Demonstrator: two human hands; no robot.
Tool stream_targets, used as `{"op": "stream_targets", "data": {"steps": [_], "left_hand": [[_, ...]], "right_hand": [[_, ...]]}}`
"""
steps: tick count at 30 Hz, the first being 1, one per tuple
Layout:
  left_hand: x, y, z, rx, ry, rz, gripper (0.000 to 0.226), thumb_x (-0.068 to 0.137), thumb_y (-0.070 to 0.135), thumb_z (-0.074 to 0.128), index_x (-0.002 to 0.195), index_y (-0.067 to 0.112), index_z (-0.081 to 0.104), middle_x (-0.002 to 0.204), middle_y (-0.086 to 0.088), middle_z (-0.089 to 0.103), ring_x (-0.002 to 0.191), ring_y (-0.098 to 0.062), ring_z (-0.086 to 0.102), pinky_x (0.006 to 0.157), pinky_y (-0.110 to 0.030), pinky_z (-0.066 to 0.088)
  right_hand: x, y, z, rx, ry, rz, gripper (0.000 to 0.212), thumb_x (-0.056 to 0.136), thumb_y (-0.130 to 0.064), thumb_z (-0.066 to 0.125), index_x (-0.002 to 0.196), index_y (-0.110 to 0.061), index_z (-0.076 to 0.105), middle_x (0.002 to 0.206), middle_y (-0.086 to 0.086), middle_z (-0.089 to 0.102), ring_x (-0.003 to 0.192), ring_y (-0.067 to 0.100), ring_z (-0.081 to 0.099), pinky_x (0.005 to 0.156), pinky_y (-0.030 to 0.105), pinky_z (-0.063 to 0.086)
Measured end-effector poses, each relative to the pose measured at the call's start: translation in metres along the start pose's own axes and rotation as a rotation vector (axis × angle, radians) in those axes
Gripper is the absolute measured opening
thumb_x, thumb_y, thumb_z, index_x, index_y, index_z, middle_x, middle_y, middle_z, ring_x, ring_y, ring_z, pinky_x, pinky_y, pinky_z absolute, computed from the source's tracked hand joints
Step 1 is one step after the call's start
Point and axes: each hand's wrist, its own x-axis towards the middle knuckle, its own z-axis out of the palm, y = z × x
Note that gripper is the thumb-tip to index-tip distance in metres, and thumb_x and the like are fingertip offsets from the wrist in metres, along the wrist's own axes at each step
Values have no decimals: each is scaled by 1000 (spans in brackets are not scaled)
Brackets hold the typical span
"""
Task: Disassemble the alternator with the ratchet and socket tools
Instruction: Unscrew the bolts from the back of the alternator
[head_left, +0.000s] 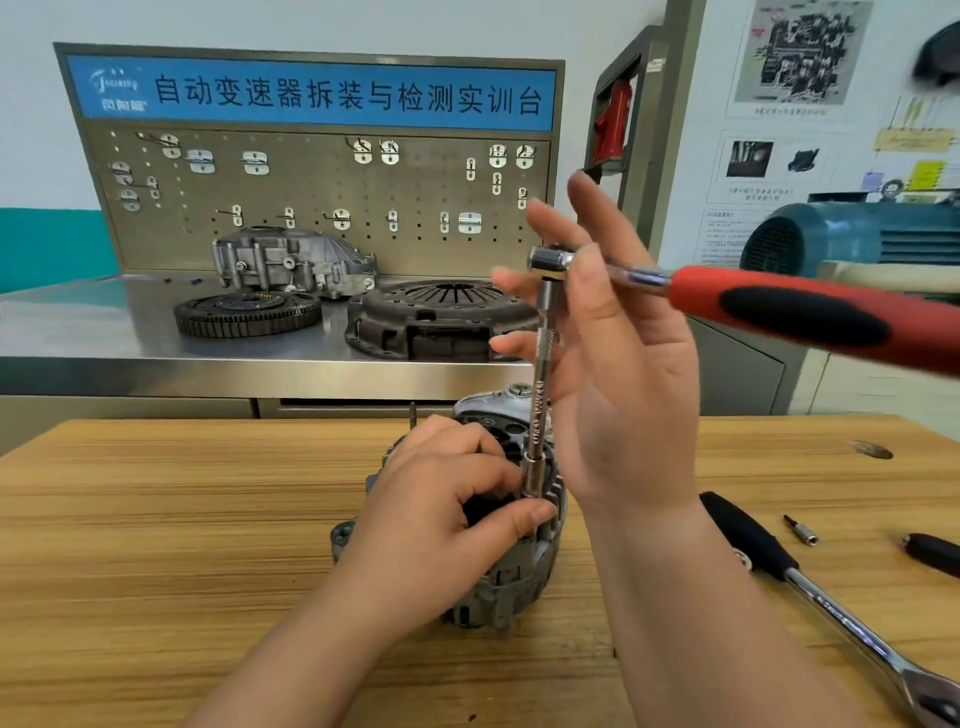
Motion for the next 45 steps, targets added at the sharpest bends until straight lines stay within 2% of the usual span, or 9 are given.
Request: {"op": "stream_targets", "data": {"steps": [6, 11, 14, 18, 22, 26, 32, 41, 45], "left_hand": [[-1, 1, -4, -14, -53, 37, 8, 80, 55, 52, 74, 53, 46, 78, 17, 54, 89, -9, 49, 78, -28, 38], [0, 1, -4, -23, -27, 13, 20, 77, 56, 52, 60, 50, 42, 70, 17, 49, 83, -6, 46, 74, -22, 36], [0, 1, -3, -26, -10, -1, 21, 75, 57, 54, 59, 49, 43, 69, 17, 49, 81, -5, 45, 72, -20, 34], [0, 0, -3, -28, -3, 8, 20, 75, 57, 55, 63, 46, 44, 69, 15, 51, 80, -7, 46, 70, -20, 35], [1, -3, -5, -25, -21, 33, 13, 80, 55, 54, 70, 46, 51, 68, 16, 48, 79, -7, 46, 70, -20, 35], [1, -6, -6, -59, -24, 15, 24, 79, 55, 55, 70, 35, 64, 66, 14, 49, 77, -9, 46, 70, -20, 35], [2, -4, -6, -56, -27, 1, 12, 78, 56, 54, 67, 52, 51, 66, 16, 49, 78, -7, 46, 70, -19, 35], [1, -5, -6, -69, -18, 23, 28, 78, 54, 56, 58, 39, 43, 67, 12, 45, 76, -7, 43, 68, -22, 34], [2, -4, -5, -74, -10, -2, 31, 74, 56, 58, 56, 35, 43, 72, 8, 49, 77, -8, 44, 69, -22, 36]], "right_hand": [[0, 1, -5, 291, 7, 289, 48, 102, -46, 22, 130, -20, 49, 93, 4, 75, 69, 18, 70, 58, 24, 54], [1, 2, -4, 97, 62, 70, 27, 94, -29, 52, 117, -37, 64, 113, -3, 68, 91, 17, 64, 62, 25, 53], [0, 0, -4, -231, -12, -39, 16, 92, -42, 57, 104, -47, 67, 118, -13, 64, 108, 14, 61, 80, 34, 55], [-2, 1, 3, 82, -21, 57, 26, 97, -31, 46, 120, -34, 58, 121, -4, 67, 86, 16, 69, 63, 24, 55], [0, 0, -1, 270, 9, 283, 47, 101, -46, 24, 128, -18, 51, 97, 3, 75, 67, 18, 70, 56, 24, 54], [0, 2, 0, 224, 63, 213, 38, 97, -44, 39, 128, -29, 54, 106, 3, 71, 76, 17, 68, 54, 24, 52], [1, -3, -1, -5, 40, -22, 32, 89, -9, 54, 104, -33, 69, 114, -12, 66, 100, 18, 63, 71, 25, 53], [2, -1, -1, 267, -72, 307, 48, 94, -47, 31, 127, -18, 51, 99, 2, 74, 68, 18, 71, 57, 25, 54], [0, 0, 3, 104, -52, 126, 27, 97, -32, 45, 121, -34, 57, 114, 0, 70, 81, 16, 70, 59, 23, 54]]}}
